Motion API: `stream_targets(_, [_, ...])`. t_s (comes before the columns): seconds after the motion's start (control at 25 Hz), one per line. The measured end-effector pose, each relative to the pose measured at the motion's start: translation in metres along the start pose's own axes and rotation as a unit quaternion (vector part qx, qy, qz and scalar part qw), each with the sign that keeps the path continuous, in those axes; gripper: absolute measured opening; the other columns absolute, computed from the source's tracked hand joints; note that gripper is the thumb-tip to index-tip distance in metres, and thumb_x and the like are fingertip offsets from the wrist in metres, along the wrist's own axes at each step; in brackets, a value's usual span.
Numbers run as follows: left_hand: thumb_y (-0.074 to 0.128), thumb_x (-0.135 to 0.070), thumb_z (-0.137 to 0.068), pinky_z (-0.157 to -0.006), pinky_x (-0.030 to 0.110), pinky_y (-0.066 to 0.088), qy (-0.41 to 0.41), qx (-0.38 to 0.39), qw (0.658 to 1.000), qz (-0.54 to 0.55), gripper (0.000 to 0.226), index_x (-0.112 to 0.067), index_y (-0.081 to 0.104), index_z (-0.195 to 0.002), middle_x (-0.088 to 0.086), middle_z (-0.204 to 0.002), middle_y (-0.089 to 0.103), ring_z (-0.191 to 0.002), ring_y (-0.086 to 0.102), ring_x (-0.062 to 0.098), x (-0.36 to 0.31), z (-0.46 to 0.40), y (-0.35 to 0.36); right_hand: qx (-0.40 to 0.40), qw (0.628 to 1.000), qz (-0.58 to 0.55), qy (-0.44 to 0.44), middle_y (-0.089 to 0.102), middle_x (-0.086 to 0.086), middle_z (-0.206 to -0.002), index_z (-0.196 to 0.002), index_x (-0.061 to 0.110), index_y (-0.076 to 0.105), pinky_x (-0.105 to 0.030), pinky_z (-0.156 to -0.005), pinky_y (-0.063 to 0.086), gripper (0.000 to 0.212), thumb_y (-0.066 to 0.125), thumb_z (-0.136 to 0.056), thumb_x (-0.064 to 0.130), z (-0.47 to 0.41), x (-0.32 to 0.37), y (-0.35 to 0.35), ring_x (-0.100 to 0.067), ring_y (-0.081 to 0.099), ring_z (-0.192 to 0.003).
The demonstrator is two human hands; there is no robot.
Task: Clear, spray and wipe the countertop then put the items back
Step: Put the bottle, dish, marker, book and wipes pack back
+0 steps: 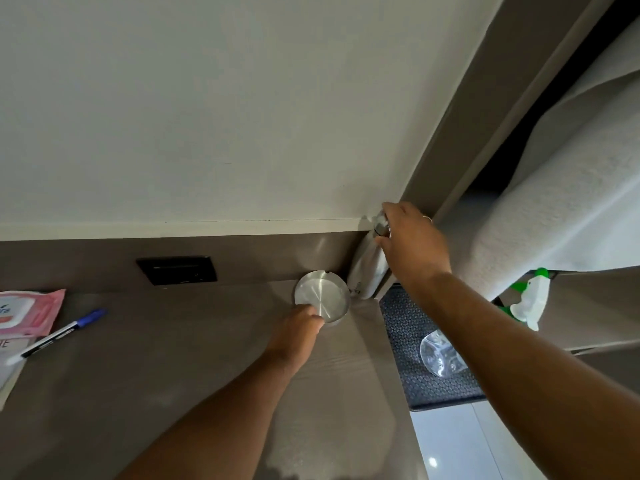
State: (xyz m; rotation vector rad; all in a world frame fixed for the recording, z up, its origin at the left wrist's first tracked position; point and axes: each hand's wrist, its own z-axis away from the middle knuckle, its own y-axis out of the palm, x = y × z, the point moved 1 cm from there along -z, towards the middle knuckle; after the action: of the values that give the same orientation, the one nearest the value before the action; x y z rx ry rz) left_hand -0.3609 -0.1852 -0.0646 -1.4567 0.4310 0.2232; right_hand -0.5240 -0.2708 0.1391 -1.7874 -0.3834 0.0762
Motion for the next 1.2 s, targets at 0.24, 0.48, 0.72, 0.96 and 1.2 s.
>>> stream_targets(0.24, [0.061, -0.011, -0.086, -0.084, 0.03, 0.048, 0.018, -0.03, 0.999, 0.003, 0.012, -0.01, 0.067, -0.097, 0.003, -0.111, 0.062, -0.104, 0.057, 0.018, 0.001, -0.004, 0.002, 0.027, 0.989, 0.141, -0.03, 0.056, -0.014, -0.115, -0.115, 0.005, 0.054, -0.036, -0.065, 0.054, 0.037, 0.064, -0.08, -0.003, 0.002, 0.013, 0.0, -0.032, 0.06, -0.106])
stream_targets(0.48, [0.073, -0.029, -0.08, -0.098, 0.034, 0.044, 0.043, -0.081, 0.996, -0.022, 0.039, -0.016, 0.065, -0.116, 0.002, -0.123, 0.063, -0.118, 0.055, 0.023, 0.007, 0.013, -0.018, 0.025, 0.99, 0.14, 0.001, 0.022, -0.013, -0.157, -0.142, 0.012, 0.032, -0.038, -0.075, 0.058, 0.066, 0.064, -0.085, 0.002, 0.018, 0.021, -0.001, -0.034, 0.016, -0.147])
stream_targets(0.72, [0.059, -0.033, -0.091, -0.088, 0.039, 0.053, -0.067, -0.151, 0.986, -0.024, 0.041, -0.02, 0.06, -0.13, 0.002, -0.125, 0.064, -0.114, 0.06, 0.025, 0.132, 0.114, -0.086, 0.059, 0.978, 0.005, -0.201, 0.016, -0.008, -0.161, -0.143, 0.023, 0.039, -0.047, -0.093, 0.051, 0.061, 0.064, -0.087, 0.019, 0.057, 0.148, 0.053, -0.033, 0.021, -0.146])
stream_targets(0.96, [0.059, -0.025, -0.091, -0.087, 0.042, 0.052, -0.308, -0.214, 0.926, -0.04, 0.03, -0.017, 0.065, -0.12, 0.008, -0.116, 0.067, -0.107, 0.062, 0.031, 0.29, 0.225, -0.173, 0.284, 0.907, -0.3, -0.082, 0.052, -0.005, -0.14, -0.135, 0.016, 0.051, -0.026, -0.101, 0.036, 0.049, 0.065, -0.09, 0.028, 0.067, 0.333, 0.153, -0.021, 0.049, -0.127])
stream_targets(1.2, [0.06, -0.017, -0.09, -0.083, 0.035, 0.053, -0.529, -0.303, 0.763, 0.213, 0.036, -0.004, 0.058, -0.123, 0.018, -0.119, 0.066, -0.105, 0.064, 0.035, 0.368, 0.242, -0.183, 0.352, 0.885, -0.301, 0.048, 0.065, -0.012, -0.119, -0.118, 0.009, 0.063, -0.024, -0.079, 0.043, 0.031, 0.057, -0.093, 0.025, 0.039, 0.46, 0.23, -0.027, 0.062, -0.108])
